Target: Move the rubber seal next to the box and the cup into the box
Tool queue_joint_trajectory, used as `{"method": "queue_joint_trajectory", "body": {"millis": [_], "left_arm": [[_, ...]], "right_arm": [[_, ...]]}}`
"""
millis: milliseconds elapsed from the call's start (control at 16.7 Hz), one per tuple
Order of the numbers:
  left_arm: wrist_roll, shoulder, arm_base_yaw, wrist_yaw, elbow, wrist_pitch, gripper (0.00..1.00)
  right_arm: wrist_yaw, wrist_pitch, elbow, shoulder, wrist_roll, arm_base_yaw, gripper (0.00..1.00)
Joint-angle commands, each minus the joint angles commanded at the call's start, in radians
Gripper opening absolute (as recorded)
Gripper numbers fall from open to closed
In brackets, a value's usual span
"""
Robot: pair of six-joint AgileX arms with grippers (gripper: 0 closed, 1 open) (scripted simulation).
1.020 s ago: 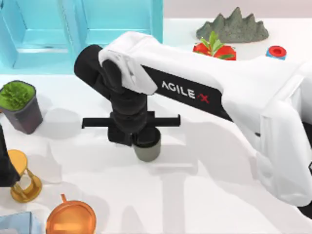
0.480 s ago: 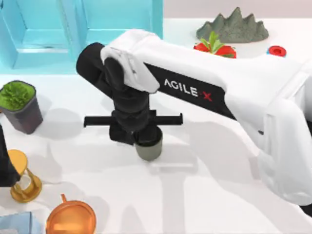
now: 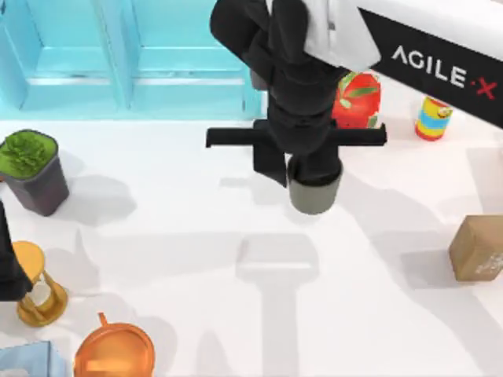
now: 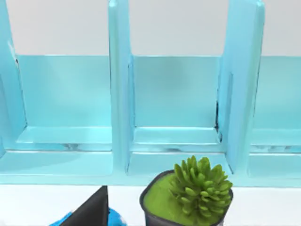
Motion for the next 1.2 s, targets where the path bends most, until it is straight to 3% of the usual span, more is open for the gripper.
{"method": "queue_joint_trajectory", "body": {"millis": [600,840,1200], "left_arm": [[0.0,0.0,0.0,0.0,0.0,0.0,1.0],[0.0,0.0,0.0,0.0,0.0,0.0,1.0],[0.0,0.0,0.0,0.0,0.0,0.0,1.0]], "right_arm": [[-0.008,-0.014,-0.074,-0.06,-0.081,-0.075,0.0],[-0.035,-0.003,-0.227,-0.174,-0.303,-0.3,0.0],[-0.1,0.052,-0.569,-0.456,-0.834,-0.827,0.0]]}}
